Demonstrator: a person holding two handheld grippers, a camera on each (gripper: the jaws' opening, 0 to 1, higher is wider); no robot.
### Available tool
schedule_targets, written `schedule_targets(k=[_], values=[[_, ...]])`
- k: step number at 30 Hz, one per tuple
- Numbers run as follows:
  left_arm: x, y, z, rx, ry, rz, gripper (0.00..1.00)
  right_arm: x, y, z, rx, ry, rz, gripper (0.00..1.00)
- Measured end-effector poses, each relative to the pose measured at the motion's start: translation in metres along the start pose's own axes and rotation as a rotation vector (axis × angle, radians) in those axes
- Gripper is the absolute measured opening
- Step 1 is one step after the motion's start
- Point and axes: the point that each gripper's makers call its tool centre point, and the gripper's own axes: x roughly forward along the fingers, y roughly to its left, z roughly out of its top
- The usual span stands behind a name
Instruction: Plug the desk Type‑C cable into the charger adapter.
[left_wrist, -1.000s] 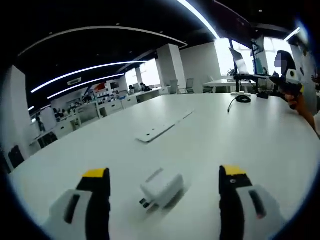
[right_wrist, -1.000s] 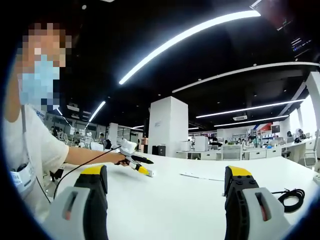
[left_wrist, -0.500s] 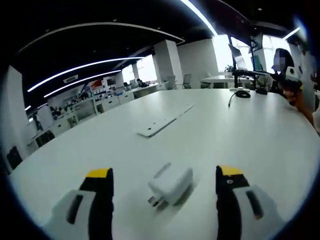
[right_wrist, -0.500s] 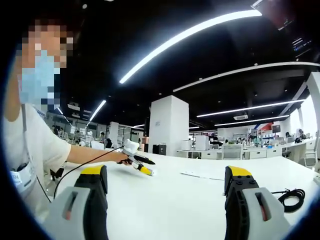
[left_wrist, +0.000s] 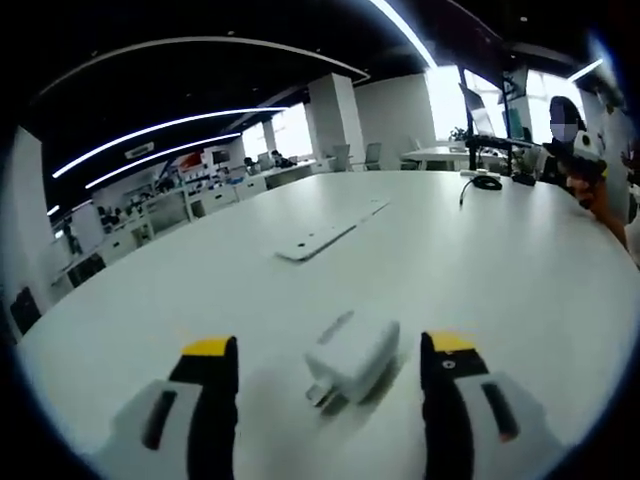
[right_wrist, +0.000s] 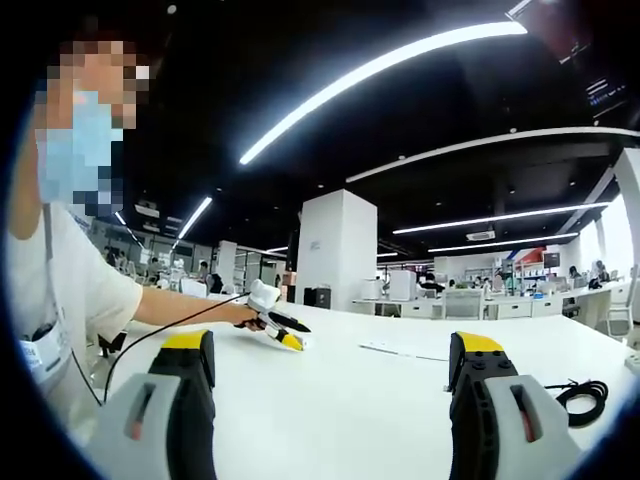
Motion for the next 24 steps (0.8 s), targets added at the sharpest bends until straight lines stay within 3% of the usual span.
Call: schedule_targets(k=[13, 24], values=[[0.004, -0.008, -0.002, -0.006, 0.009, -0.030, 0.51, 0.001, 0.000, 0.000, -0.013, 0.009, 0.005, 1.00], [0.006, -0.011, -0.004, 0.018, 0.038, -0.048, 0.41, 0.001, 0.001, -0.001, -0.017, 0.010, 0.004, 1.00]])
